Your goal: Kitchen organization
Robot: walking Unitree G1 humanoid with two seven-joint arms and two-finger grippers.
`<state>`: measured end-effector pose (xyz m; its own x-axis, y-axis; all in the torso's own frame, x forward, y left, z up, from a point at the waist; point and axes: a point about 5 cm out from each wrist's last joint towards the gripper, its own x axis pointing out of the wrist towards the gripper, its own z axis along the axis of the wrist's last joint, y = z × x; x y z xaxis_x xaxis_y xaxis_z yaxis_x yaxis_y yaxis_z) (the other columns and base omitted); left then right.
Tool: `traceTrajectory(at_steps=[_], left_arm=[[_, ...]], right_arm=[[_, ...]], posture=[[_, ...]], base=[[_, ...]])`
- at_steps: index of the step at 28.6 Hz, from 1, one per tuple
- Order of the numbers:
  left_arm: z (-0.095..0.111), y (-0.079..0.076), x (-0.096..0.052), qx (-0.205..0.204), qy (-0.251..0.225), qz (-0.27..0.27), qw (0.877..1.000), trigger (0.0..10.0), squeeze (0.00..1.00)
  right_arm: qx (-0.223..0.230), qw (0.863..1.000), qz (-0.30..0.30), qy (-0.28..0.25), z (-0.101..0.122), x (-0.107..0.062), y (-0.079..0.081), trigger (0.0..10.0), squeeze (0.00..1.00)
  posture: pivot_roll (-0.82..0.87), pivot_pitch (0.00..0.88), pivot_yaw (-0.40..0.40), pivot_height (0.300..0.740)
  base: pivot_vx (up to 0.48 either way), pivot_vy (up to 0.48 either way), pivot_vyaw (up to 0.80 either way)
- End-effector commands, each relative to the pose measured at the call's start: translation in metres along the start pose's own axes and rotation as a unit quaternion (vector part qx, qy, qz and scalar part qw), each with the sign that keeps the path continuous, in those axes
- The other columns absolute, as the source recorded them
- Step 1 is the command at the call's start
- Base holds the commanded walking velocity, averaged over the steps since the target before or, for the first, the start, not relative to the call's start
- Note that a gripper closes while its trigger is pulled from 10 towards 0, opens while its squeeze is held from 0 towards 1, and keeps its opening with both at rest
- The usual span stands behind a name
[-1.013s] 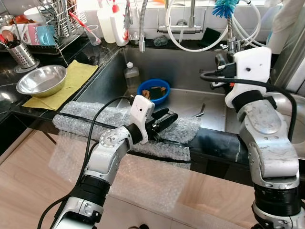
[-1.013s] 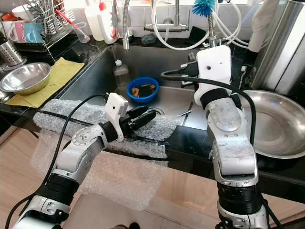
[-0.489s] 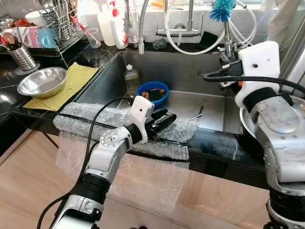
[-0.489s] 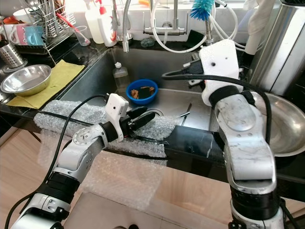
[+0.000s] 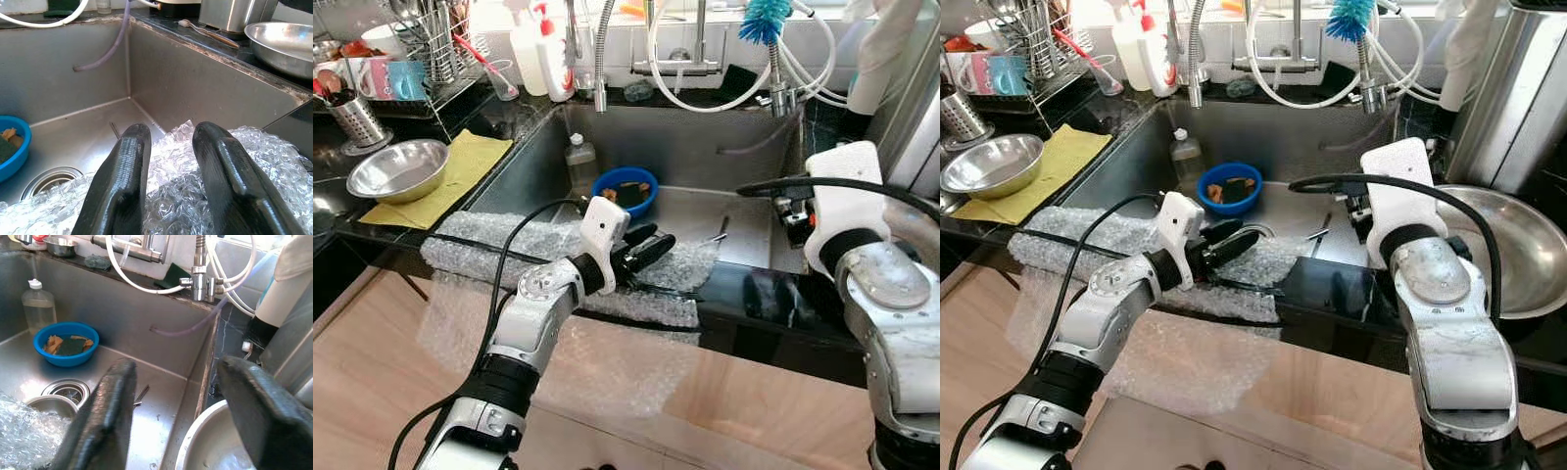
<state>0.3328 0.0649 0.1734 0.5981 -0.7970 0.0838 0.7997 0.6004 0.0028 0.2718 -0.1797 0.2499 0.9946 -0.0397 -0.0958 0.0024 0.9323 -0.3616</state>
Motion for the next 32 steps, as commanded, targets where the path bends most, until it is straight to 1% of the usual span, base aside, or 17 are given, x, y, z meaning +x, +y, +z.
traceTrajectory(at_steps=[1,4,10,12,20,24,26,28,30,32], left_arm=[[-0.009,0.001,-0.003,-0.006,0.023,0.0,1.0,10.0,0.0],[-0.01,0.001,-0.002,-0.003,0.025,-0.002,1.0,10.0,0.0],[-0.01,0.001,-0.002,-0.003,0.025,-0.003,1.0,10.0,0.0],[-0.011,0.0,-0.002,-0.003,0.026,-0.005,1.0,10.0,0.0],[-0.011,-0.001,-0.002,-0.003,0.027,-0.007,1.0,10.0,0.0],[-0.011,-0.001,-0.002,-0.002,0.027,-0.007,1.0,10.0,0.0],[-0.011,-0.001,-0.002,-0.002,0.027,-0.006,1.0,10.0,0.0],[-0.011,-0.001,-0.002,-0.002,0.027,-0.006,1.0,10.0,0.0],[-0.012,-0.001,-0.002,-0.003,0.028,-0.006,1.0,10.0,0.0],[-0.012,0.0,-0.003,-0.003,0.028,-0.006,1.0,10.0,0.0]], right_arm=[[-0.002,1.0,0.005,-0.009,0.006,-0.004,0.004,10.0,0.0],[-0.003,1.0,0.009,-0.008,0.007,-0.004,0.007,10.0,0.0],[0.001,1.0,0.002,0.007,0.002,-0.006,0.01,10.0,0.0],[-0.001,0.999,-0.017,0.027,-0.006,-0.006,0.008,10.0,0.0],[0.007,0.998,-0.037,0.051,-0.017,-0.006,0.007,10.0,0.0],[0.007,0.998,-0.036,0.056,-0.019,-0.006,0.009,10.0,0.0],[0.014,0.999,-0.018,0.05,-0.02,-0.006,0.014,10.0,0.0],[0.004,0.998,-0.011,0.054,-0.023,-0.006,0.016,10.0,0.0],[-0.014,0.998,-0.021,0.061,-0.026,-0.007,0.011,10.0,0.0],[-0.015,0.997,-0.027,0.064,-0.027,-0.007,0.008,10.0,0.0]], posture=[[-0.17,0.095,0.135,0.74],[-0.17,0.093,0.134,0.74],[-0.17,0.09,0.134,0.74],[-0.17,0.087,0.133,0.74],[-0.16,0.083,0.132,0.74],[-0.16,0.084,0.132,0.74],[-0.16,0.086,0.132,0.74],[-0.16,0.086,0.131,0.74],[-0.16,0.089,0.132,0.74],[-0.16,0.09,0.132,0.74]], base=[[0.0,0.0,0.0],[0.0,0.0,0.0],[0.0,0.0,0.0],[0.0,0.0,0.0],[0.0,0.0,0.0],[0.0,0.0,0.0],[0.0,0.0,0.0],[0.0,0.0,0.0],[0.0,0.0,0.0],[0.0,0.0,0.0]])
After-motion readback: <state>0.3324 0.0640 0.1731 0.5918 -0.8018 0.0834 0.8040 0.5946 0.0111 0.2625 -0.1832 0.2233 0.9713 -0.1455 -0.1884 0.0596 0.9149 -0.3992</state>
